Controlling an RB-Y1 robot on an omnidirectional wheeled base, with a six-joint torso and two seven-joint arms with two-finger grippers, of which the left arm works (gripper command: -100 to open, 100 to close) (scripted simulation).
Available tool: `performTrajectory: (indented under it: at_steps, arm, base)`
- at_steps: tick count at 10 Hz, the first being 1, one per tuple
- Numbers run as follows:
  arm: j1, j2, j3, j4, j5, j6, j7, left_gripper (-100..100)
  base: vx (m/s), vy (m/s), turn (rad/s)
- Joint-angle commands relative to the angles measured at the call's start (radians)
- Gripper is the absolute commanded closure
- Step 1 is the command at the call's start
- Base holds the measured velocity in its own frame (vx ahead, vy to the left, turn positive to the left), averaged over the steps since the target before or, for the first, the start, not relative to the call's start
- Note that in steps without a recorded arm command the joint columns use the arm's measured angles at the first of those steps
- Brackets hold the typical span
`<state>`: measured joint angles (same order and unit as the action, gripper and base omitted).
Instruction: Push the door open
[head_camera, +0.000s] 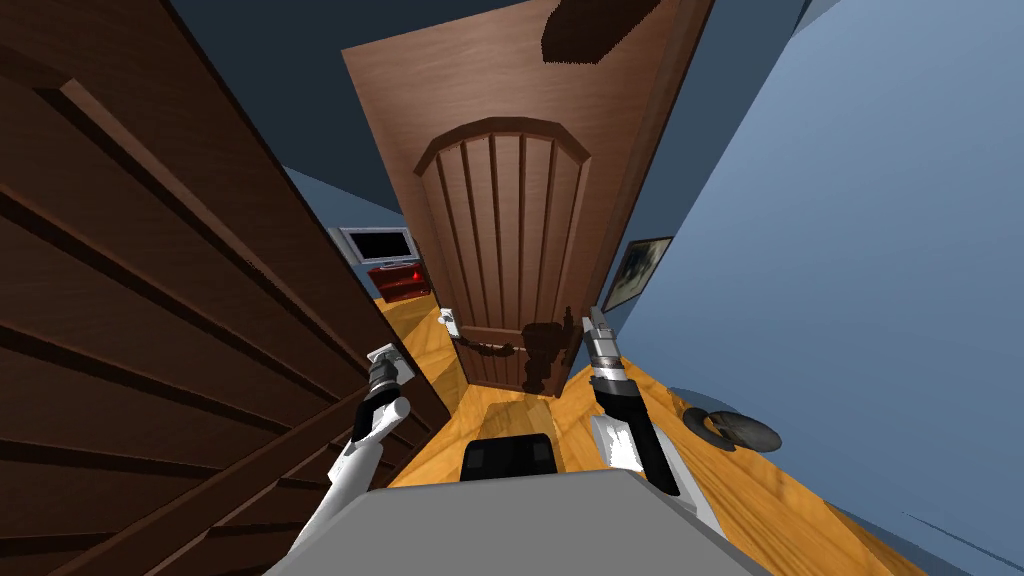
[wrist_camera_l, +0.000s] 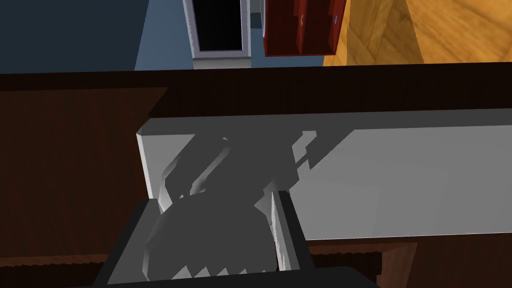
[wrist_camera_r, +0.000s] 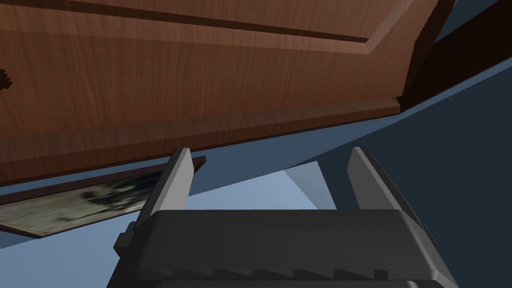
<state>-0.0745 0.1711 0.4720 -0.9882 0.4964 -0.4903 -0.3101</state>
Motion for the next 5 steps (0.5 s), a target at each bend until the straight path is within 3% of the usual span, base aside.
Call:
performTrajectory:
  at_steps: [1, 3, 5]
  arm:
    - [-0.002, 0.012, 0.05, 0.021, 0.011, -0.005, -0.03, 100]
    - [-0.016, 0.016, 0.094, 0.031, 0.019, -0.009, -0.056, 100]
    - [-0.016, 0.016, 0.108, 0.031, 0.019, -0.009, -0.056, 100]
  base:
    - [0.05, 0.047, -0.117]
    - [0.039, 0.045, -0.111]
    - [0.03, 0.036, -0.016]
